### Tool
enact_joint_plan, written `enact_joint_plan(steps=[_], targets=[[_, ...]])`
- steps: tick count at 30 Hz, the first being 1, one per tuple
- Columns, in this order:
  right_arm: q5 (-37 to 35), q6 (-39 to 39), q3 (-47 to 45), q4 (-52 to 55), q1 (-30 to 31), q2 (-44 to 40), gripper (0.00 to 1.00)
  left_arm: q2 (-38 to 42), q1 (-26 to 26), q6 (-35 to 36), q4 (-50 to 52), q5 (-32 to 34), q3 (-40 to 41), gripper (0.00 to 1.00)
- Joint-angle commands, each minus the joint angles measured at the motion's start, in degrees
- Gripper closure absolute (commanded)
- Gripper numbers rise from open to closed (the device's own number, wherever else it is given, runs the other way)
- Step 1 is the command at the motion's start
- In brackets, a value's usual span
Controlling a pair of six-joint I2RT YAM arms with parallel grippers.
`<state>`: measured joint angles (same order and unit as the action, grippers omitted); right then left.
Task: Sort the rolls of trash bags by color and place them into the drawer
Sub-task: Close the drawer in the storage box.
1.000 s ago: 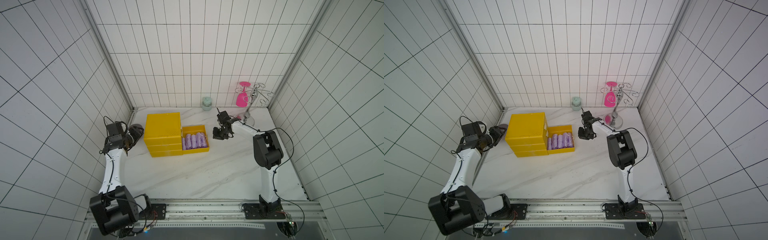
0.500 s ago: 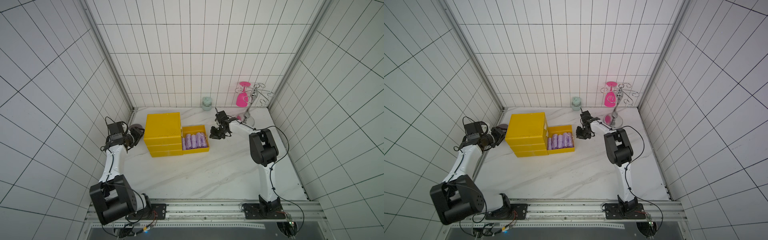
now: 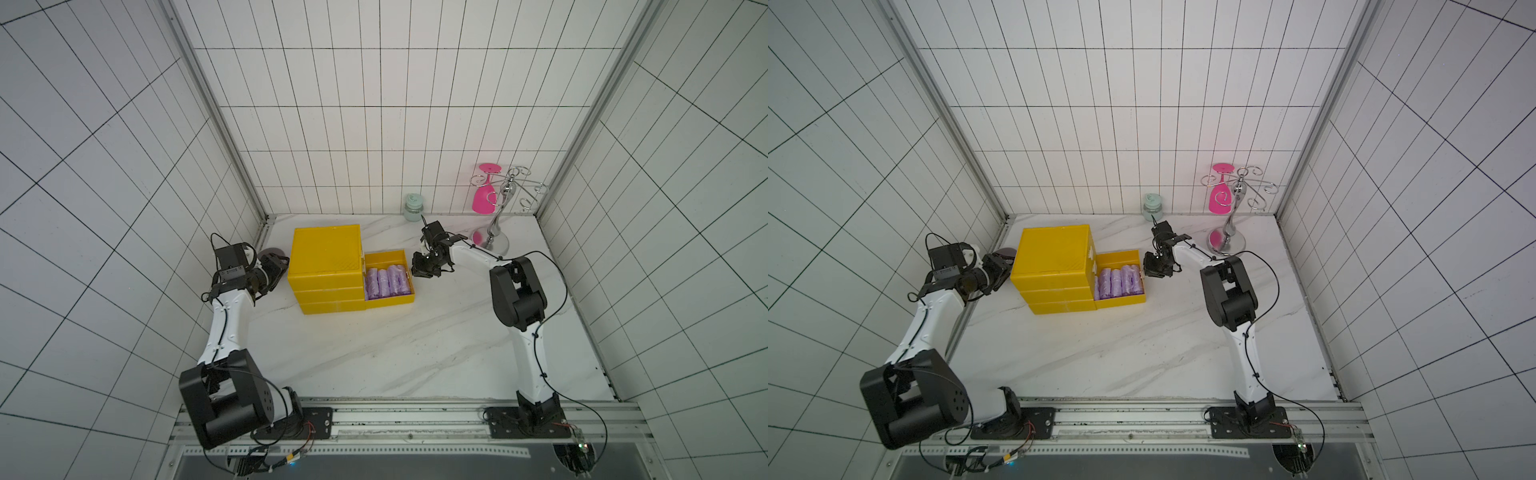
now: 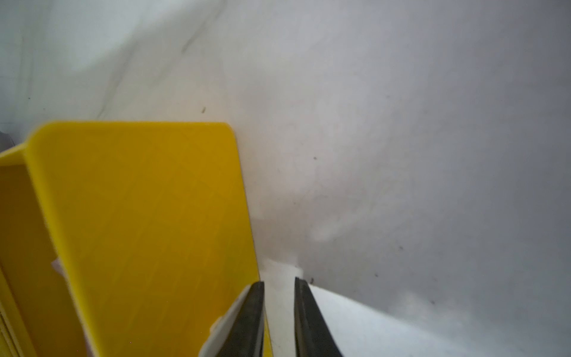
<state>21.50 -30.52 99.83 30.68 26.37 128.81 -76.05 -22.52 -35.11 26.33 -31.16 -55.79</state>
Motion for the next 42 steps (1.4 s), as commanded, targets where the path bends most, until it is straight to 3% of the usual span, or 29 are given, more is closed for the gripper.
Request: enact_joint_plan(steps=[1, 22, 29, 42], targets=[[1.3, -1.1, 3.5, 0.5, 2.1, 1.9, 0.79, -0.7, 1.6, 0.7, -0.9, -1.9, 0.1, 0.47], [6.6, -6.9, 11.7, -1.9, 10.6, 7.7, 0.79, -1.4, 2.8, 0.6, -1.8, -2.1, 1.1, 0.46], [12.8, -13.0, 8.1, -10.1, 11.4, 7.6, 0.79, -2.4, 3.1, 0.5, -2.1, -2.1, 1.0, 0.46], [15.2, -16.9, -1.8, -19.0, 13.1, 2.3, 0.79, -6.0, 8.3, -0.6, -3.5, 0.0, -0.1, 0.46]])
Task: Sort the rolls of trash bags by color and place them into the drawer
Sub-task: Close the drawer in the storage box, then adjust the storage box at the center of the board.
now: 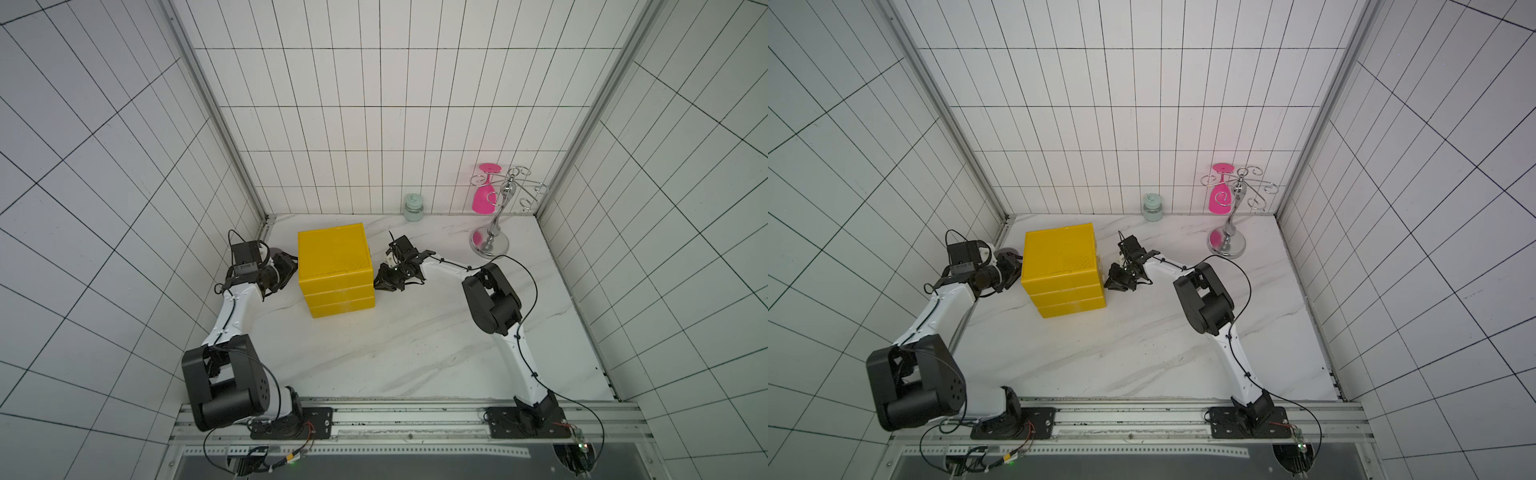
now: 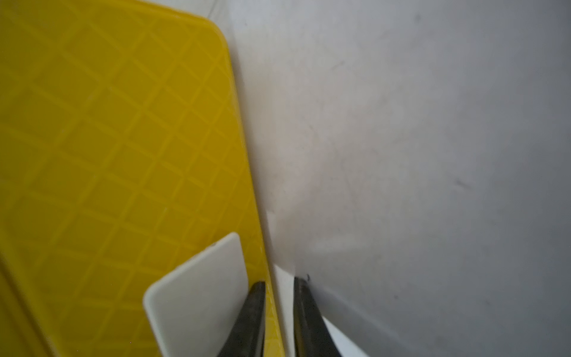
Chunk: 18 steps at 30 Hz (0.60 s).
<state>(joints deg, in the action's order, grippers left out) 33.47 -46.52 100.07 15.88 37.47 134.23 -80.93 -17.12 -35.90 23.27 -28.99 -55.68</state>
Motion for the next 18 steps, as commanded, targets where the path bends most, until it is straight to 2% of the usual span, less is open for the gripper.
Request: enact_joint_plan(steps=[1, 18], targets=[[3.2, -1.0, -2.6, -4.5, 2.0, -3.5, 0.79, -1.2, 3.3, 0.2, -0.4, -1.9, -0.2, 0.46], [-0.8, -1.2, -19.4, -9.3, 3.8, -17.2, 0.79, -5.8, 6.6, 0.0, -1.3, -1.2, -1.7, 0.46]])
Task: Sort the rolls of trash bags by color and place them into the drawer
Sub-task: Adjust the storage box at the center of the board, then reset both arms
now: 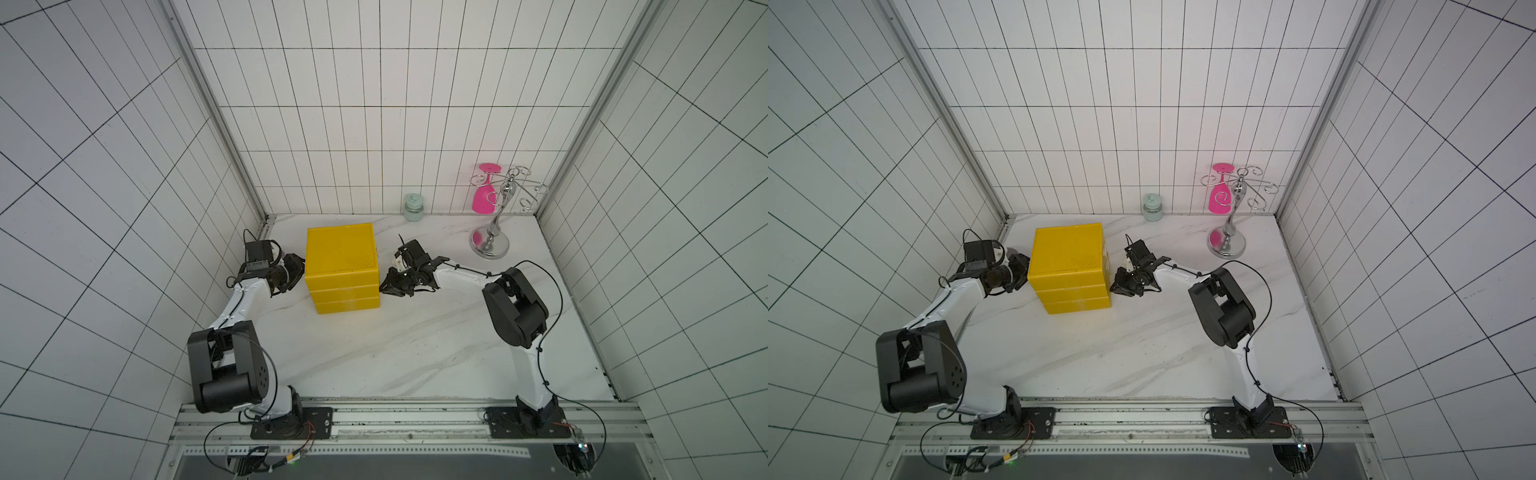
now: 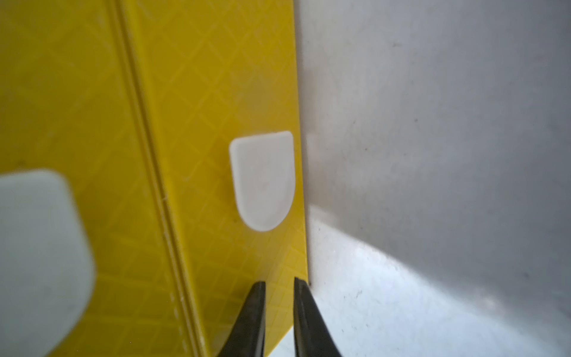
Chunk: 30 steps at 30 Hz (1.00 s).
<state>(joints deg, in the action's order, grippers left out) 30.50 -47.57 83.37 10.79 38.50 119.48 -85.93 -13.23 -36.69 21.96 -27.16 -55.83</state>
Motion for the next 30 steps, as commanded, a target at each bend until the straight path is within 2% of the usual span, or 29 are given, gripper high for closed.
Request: enact_joint_plan(steps=[1, 8, 11, 17, 21, 25, 28, 30], targets=[[1.8, -0.2, -3.6, -4.3, 3.1, -3.2, 0.79, -1.0, 2.9, 0.7, 0.0, -3.0, -1.7, 0.46], [-1.6, 0.4, -9.4, -4.3, 3.6, -7.3, 0.79, -1.6, 5.0, 0.9, 1.0, -2.9, -3.3, 0.46], [-4.5, 2.1, -11.8, -2.6, 1.9, -10.2, 0.78, 0.5, 4.5, 1.2, 3.3, 0.2, -3.1, 0.45], [-9.1, 9.8, -13.7, 4.7, -1.0, -17.0, 0.65, 7.0, -1.4, 1.9, 7.1, 1.4, -2.3, 0.43], [-15.0, 14.4, -16.7, 7.6, -3.0, -25.4, 0.58, 14.1, -4.7, 3.2, 9.3, 3.1, -2.1, 0.42], [-19.3, 16.3, -18.8, 8.5, -7.0, -33.8, 0.56, 22.6, -3.7, 5.9, 7.7, 11.6, -1.3, 0.38], [-26.3, 16.9, -18.5, 9.7, -9.4, -38.9, 0.51, 29.2, 1.7, 10.6, 0.8, 24.9, 1.6, 0.33], [-28.8, 17.6, -18.1, 9.3, -10.7, -41.8, 0.49, 33.2, 5.0, 13.4, -7.6, 31.7, 5.4, 0.28]])
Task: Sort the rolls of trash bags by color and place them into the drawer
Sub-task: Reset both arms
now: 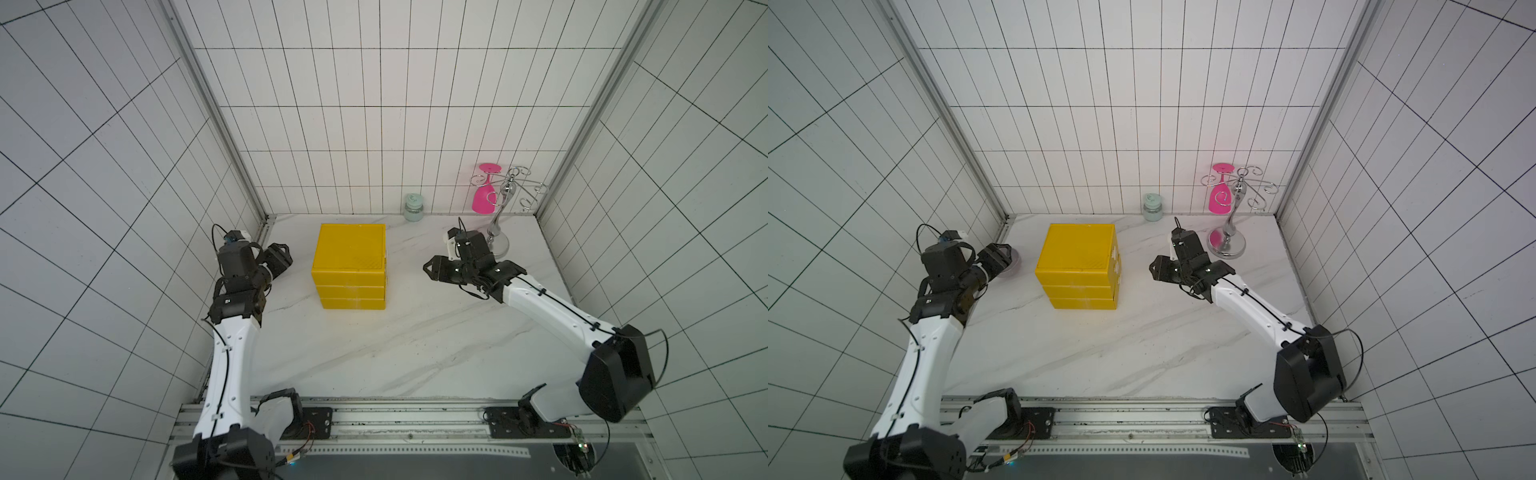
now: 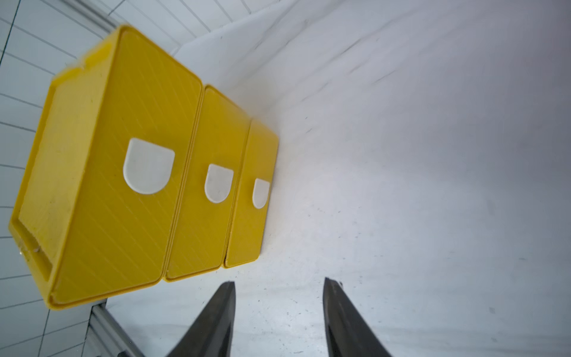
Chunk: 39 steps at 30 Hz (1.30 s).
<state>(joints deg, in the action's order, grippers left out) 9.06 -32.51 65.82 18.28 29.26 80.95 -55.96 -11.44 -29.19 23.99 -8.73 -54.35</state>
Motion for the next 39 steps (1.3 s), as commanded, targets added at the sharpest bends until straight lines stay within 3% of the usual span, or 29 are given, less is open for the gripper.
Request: enact_joint_plan(steps=[1, 2, 3, 4, 5, 7, 8, 9, 10, 11, 13, 15, 16, 21, 27, 32, 35, 39], targets=[[-7.5, 3.3, -0.2, 1.3, -2.1, -3.8, 0.48, 4.4, 4.3, 6.5, -12.7, 15.6, 5.4, 0.26], [-8.0, 4.5, 0.7, 1.1, -2.6, -4.1, 0.47, 5.6, 5.1, 7.6, -14.8, 16.7, 6.0, 0.22], [-9.0, 6.3, 1.7, 1.1, -2.8, -3.7, 0.45, 6.2, 5.7, 9.0, -16.7, 17.1, 6.4, 0.03], [-9.8, 7.6, 3.2, 2.3, -3.0, -3.0, 0.42, 6.6, 6.0, 10.4, -17.5, 16.5, 6.2, 0.01], [-11.4, 9.0, 4.5, 3.5, -3.0, -1.8, 0.57, 6.7, 6.1, 11.2, -17.3, 15.9, 5.4, 0.01], [-14.4, 11.1, 6.8, 5.1, -3.5, -0.7, 0.66, 6.7, 6.0, 11.3, -14.6, 16.5, 2.8, 0.01], [-14.7, 12.6, 7.4, 5.3, -3.9, -0.9, 0.80, 6.6, 6.0, 9.8, -12.3, 18.0, 1.6, 0.01], [-16.9, 12.5, 7.2, 5.0, -4.2, -1.7, 0.85, 6.7, 6.0, 7.7, -9.7, 19.8, 1.3, 0.01], [-19.1, 11.6, 6.2, 3.6, -4.6, -3.0, 0.82, 7.0, 6.0, 7.8, -12.8, 20.2, 2.9, 0.01], [-19.8, 11.2, 4.2, 0.6, -5.2, -4.9, 0.71, 7.9, 6.0, 8.1, -16.1, 20.5, 5.1, 0.01], [-20.0, 13.0, -1.4, -7.7, -5.9, -8.9, 0.32, 9.9, 5.9, 12.6, -20.6, 15.8, 9.0, 0.01], [-24.4, 15.3, -6.4, -15.2, -6.1, -11.7, 0.05, 10.9, 5.8, 13.0, -25.7, 14.6, 13.6, 0.01], [-27.4, 16.5, -8.2, -17.5, -6.2, -12.4, 0.01, 10.8, 5.9, 13.3, -27.8, 14.7, 15.6, 0.01], [-32.9, 28.9, -18.9, -30.7, -8.0, -14.5, 0.01, 5.8, 5.8, 12.9, -36.4, 22.5, 25.8, 0.01], [-36.1, 31.5, -29.4, -35.4, -14.3, -12.2, 0.01, -3.3, 6.1, 12.9, -42.9, 24.6, 30.8, 0.01], [-31.7, 33.6, -37.9, -46.4, -19.5, -6.7, 0.01, -10.8, 9.3, 14.1, -54.8, 25.7, 32.9, 0.01], [-28.5, 32.8, -42.7, -55.7, -22.6, -4.0, 0.01, -16.6, 11.4, 18.5, -61.1, 26.0, 33.6, 0.01], [-25.0, 30.8, -42.1, -60.8, -25.6, 0.5, 0.01, -24.9, 11.6, 21.5, -76.3, 24.8, 37.4, 0.01]])
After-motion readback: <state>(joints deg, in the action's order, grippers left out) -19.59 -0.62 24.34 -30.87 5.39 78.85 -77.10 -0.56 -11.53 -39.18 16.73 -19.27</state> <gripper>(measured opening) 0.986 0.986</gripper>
